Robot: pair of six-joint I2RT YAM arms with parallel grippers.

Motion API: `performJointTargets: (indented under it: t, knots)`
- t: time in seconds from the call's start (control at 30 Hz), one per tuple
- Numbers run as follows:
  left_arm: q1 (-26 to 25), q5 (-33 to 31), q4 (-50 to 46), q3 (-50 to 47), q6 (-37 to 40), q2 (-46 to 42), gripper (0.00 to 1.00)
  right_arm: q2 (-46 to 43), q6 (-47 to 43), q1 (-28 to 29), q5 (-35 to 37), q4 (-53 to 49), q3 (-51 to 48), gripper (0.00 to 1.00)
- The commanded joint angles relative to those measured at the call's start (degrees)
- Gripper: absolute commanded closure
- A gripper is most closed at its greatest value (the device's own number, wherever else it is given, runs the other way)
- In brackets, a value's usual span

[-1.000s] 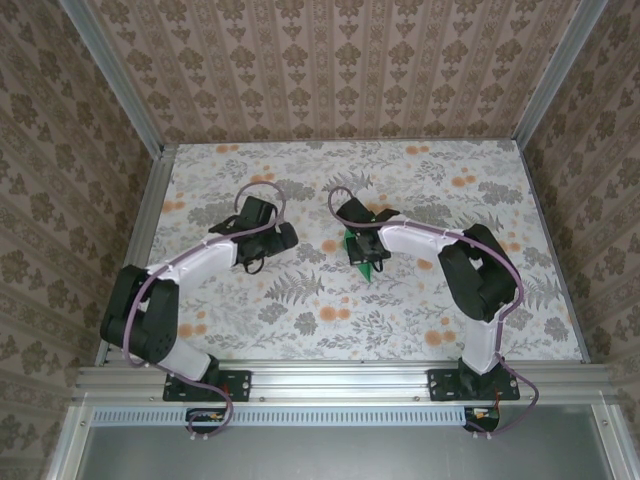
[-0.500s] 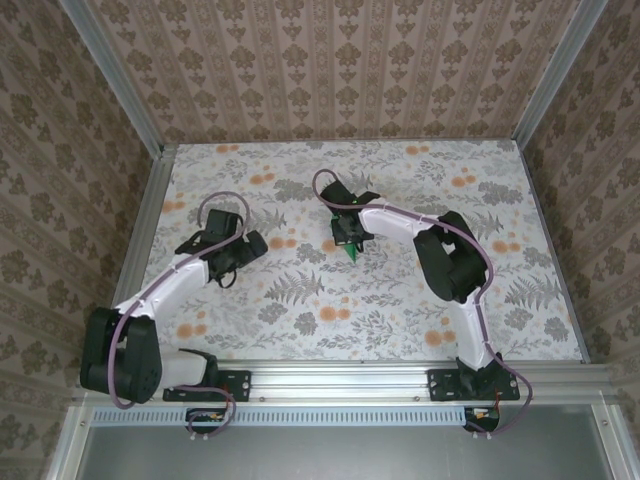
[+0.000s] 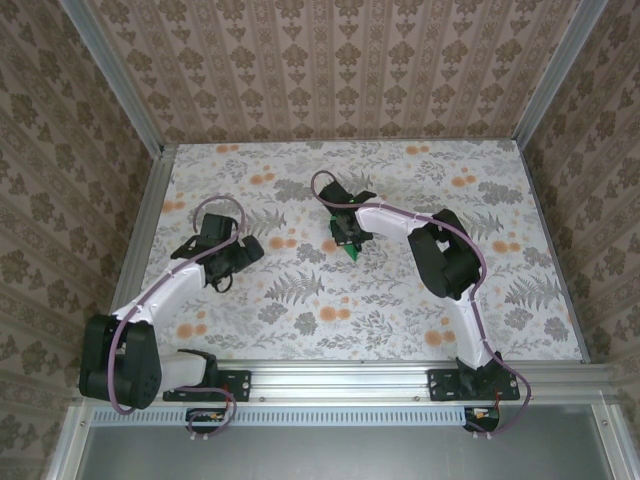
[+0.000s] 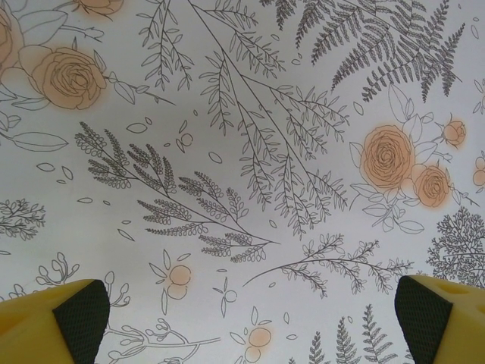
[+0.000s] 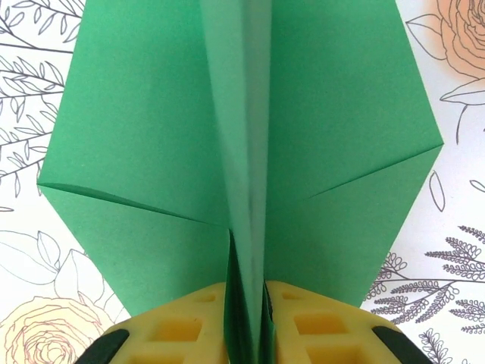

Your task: Fold a paper plane with a square sheet of paper (pick it up from the middle)

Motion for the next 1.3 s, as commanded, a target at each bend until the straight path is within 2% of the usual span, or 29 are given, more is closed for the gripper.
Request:
performJointTargets:
  t: [0.0, 0.13, 0.27, 0.47, 0.5, 0.63, 0.8, 1.0, 1.07, 1.27]
  knots:
    - [0.6, 0.6, -0.9, -0.3, 1.7, -1.8, 0.00, -0.4, 0.6, 0.0, 1.2, -3.4, 1.3, 0.79]
    - [0.9, -0.1, -2.4, 1.0, 2.1, -2.6, 0.00, -6.2, 0.1, 0.0, 1.7, -4.7, 2.0, 0.72]
    - [1.4, -1.8, -4.6, 3.2, 3.1, -3.7, 0.00, -12.5, -0.6, -0.2, 1.7, -5.8, 2.2, 0.59]
    - [4.1, -4.0, -6.8, 5.8, 5.4, -4.7, 0.00, -23.1, -1.9, -1.3, 3.5, -3.8, -2.1, 0.27]
    - [4.9, -4.0, -7.0, 6.1, 5.8, -4.9, 0.00, -25.3, -2.1, -1.9, 3.5, -2.9, -3.7, 0.23]
    - [8.2, -3.6, -6.7, 6.5, 8.1, -6.2, 0.00, -33.5, -2.4, -5.0, 4.4, 1.6, -10.8, 0.16]
    - [11.7, -5.6, -2.3, 3.8, 13.7, -9.9, 0.00, -47.8, -5.5, -10.9, 8.5, 14.5, -25.8, 0.00]
    - [14.6, -13.0, 5.8, -1.6, 20.3, -13.8, 0.00, -56.9, -10.6, -18.3, 16.8, 25.7, -39.3, 0.00]
    - [16.0, -14.7, 7.8, -2.8, 21.5, -13.5, 0.00, -57.2, -12.5, -20.5, 18.7, 29.1, -42.8, 0.00]
    - [19.7, -14.1, 18.2, -7.2, 25.7, -10.1, 0.00, -54.8, -13.4, -27.3, 20.6, 38.2, -52.3, 0.00]
